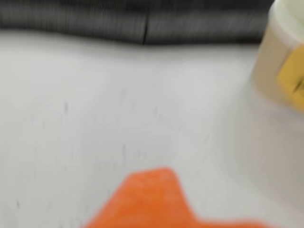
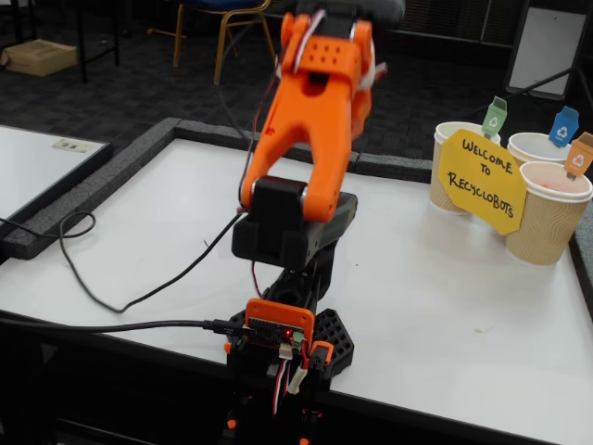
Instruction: Sort rubbish by color.
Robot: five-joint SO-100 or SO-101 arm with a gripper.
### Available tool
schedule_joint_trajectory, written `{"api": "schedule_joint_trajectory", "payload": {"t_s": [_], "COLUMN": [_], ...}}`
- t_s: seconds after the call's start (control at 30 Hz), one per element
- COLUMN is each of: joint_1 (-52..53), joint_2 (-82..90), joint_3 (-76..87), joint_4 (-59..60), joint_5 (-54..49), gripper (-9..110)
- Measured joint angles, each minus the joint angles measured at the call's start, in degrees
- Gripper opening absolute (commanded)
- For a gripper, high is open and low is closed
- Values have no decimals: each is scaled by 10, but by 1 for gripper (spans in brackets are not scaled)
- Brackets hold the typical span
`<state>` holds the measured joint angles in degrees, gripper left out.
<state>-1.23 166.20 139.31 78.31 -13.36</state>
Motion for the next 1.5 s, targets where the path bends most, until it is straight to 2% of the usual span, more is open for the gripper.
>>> {"api": "schedule_joint_trajectory", "payload": {"t_s": [0.43,1.0,1.5], "joint_1": [-28,-18,-21], "joint_2": [161,203,203], "joint_3": [316,367,367], "joint_4": [-98,-120,-85], "joint_5": [67,113,142], "gripper": [0,0,0]}}
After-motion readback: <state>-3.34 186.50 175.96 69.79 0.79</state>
